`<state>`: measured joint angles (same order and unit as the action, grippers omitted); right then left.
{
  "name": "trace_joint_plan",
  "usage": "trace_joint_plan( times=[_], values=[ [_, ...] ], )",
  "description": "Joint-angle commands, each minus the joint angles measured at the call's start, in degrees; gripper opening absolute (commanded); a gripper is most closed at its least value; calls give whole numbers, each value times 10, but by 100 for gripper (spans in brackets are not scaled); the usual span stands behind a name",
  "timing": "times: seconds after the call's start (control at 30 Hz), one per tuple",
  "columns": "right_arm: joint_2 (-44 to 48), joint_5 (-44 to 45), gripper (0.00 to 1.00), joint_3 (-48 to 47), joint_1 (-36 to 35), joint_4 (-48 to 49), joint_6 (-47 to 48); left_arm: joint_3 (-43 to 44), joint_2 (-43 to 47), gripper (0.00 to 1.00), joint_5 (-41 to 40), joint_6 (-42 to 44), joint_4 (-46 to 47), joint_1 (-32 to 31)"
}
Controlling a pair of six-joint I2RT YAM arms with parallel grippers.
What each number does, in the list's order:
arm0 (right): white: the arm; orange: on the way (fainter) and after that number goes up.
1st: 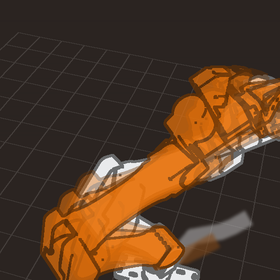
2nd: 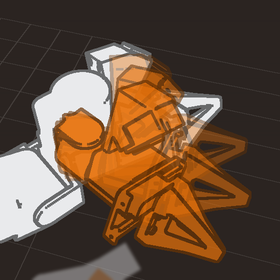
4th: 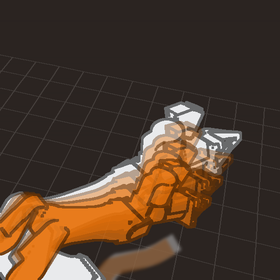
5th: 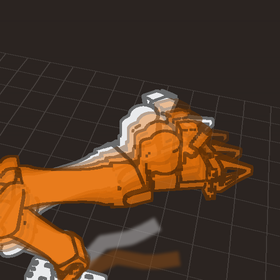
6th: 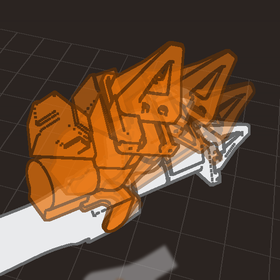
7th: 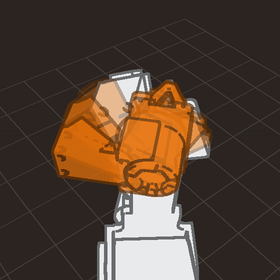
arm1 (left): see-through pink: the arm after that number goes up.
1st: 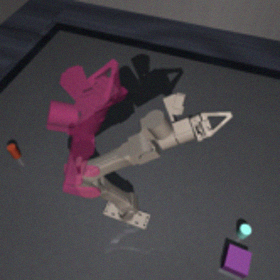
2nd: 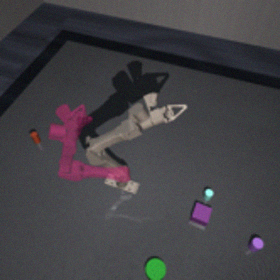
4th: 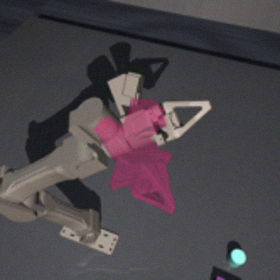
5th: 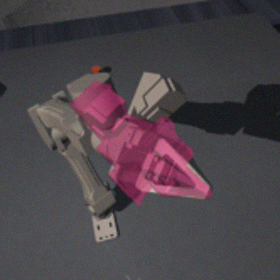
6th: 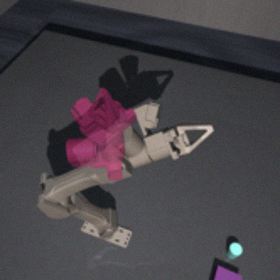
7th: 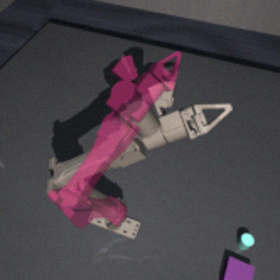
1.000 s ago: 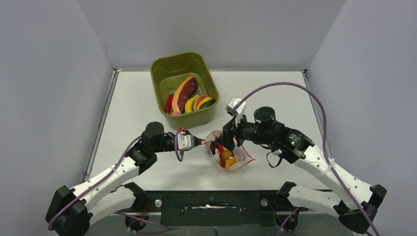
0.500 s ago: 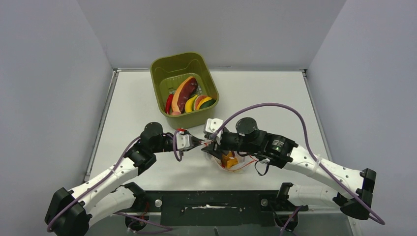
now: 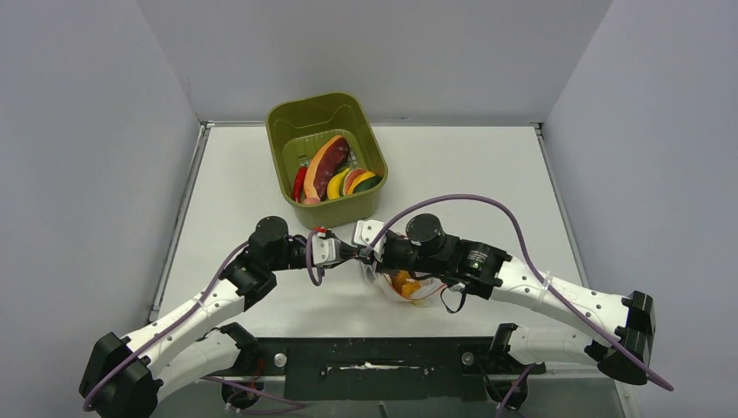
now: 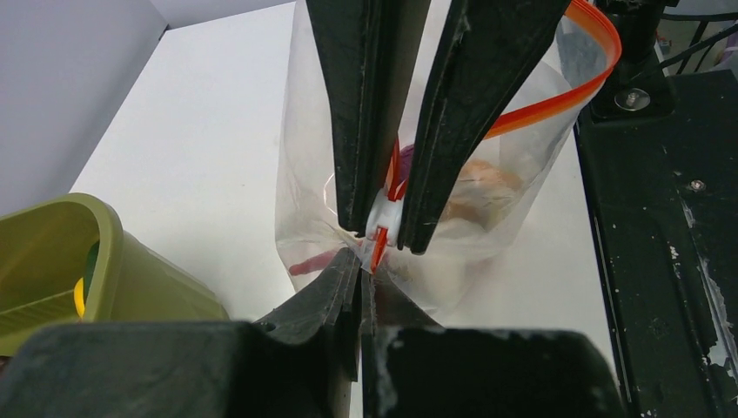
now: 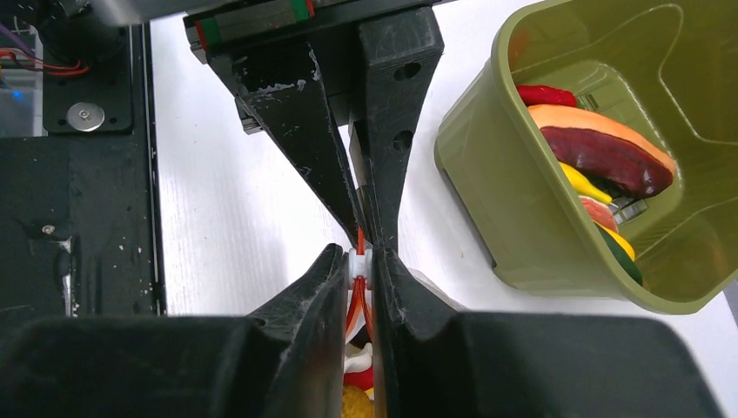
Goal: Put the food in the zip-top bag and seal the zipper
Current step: Zip the zipper food storage bag at the center of the board.
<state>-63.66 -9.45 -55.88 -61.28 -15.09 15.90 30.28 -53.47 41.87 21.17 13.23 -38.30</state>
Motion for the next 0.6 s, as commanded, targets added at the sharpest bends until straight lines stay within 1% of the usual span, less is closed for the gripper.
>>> trace_joint_plan(
  times=[0.0, 0.2, 0.37, 0.57],
  values=[
    [5, 16, 0, 5, -5, 25, 16, 25, 12, 0, 25, 3, 8, 0],
    [32, 36, 0, 20, -6, -17, 22, 28, 20, 0, 58, -12, 9, 28],
    [53, 66, 0, 13, -5, -65, 24, 19, 30, 0, 88, -46, 47, 54],
    [64, 79, 0, 15, -4, -68, 33, 11, 17, 0, 122, -61, 65, 73]
  ],
)
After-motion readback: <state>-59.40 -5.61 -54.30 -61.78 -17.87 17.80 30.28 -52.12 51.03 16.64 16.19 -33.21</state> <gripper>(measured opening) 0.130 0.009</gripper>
